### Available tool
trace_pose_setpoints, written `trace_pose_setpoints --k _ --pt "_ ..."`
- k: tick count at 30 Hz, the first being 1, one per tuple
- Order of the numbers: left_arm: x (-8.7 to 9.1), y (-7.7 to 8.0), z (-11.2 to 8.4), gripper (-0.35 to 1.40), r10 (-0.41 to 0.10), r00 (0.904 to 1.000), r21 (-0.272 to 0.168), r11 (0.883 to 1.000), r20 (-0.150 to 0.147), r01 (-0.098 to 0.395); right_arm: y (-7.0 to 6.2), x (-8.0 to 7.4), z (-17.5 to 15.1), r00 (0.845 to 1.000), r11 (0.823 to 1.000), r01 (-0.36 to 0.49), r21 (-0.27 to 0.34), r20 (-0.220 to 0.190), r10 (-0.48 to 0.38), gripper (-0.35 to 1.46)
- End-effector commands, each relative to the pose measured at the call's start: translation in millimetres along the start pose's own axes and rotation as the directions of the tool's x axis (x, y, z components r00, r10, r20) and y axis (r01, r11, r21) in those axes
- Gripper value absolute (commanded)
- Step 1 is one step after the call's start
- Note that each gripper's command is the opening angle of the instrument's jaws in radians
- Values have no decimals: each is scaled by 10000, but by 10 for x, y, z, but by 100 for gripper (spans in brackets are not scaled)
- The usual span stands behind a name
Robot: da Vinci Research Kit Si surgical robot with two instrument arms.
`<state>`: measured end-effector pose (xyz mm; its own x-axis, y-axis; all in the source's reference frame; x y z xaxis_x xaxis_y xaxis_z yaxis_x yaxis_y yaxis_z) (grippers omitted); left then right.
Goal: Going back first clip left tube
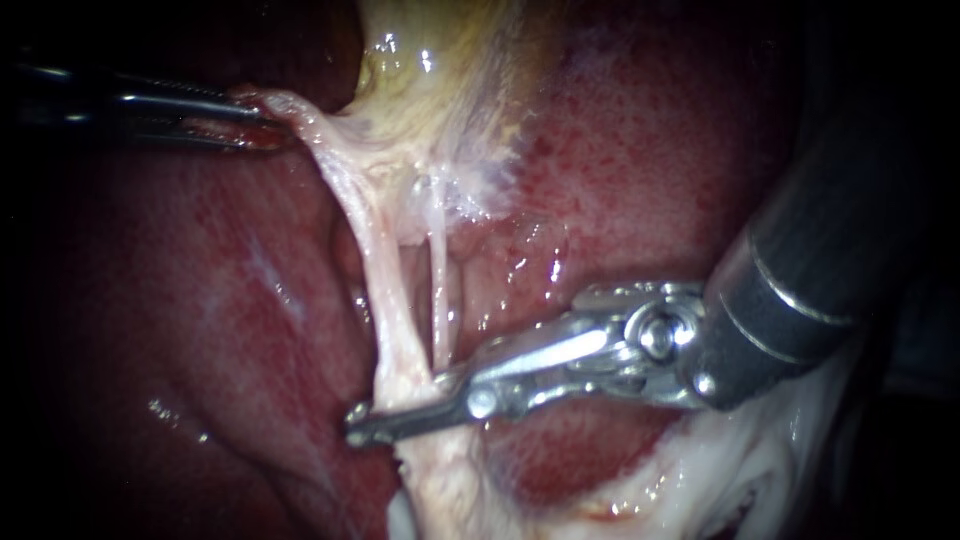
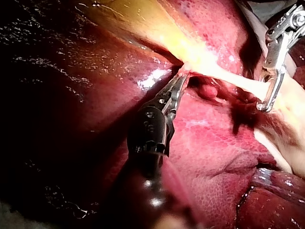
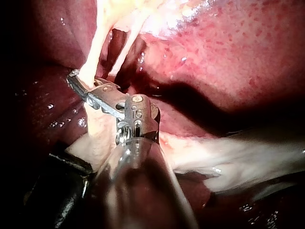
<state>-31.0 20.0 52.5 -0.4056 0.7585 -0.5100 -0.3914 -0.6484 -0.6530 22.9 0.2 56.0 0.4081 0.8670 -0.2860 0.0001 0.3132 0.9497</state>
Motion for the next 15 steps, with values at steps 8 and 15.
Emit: trace_pose_setpoints --k 8,15 --pt "0 0 0 -35 2 10000 7 10000 -1 -2 30 -15 13 9899 9897 1414 -230 -44 -1415 38" --pt "-1 0 0 -35 5 10000 4 10000 -1 -5 53 -19 7 9305 9177 3453 -1963 -559 -3621 50"
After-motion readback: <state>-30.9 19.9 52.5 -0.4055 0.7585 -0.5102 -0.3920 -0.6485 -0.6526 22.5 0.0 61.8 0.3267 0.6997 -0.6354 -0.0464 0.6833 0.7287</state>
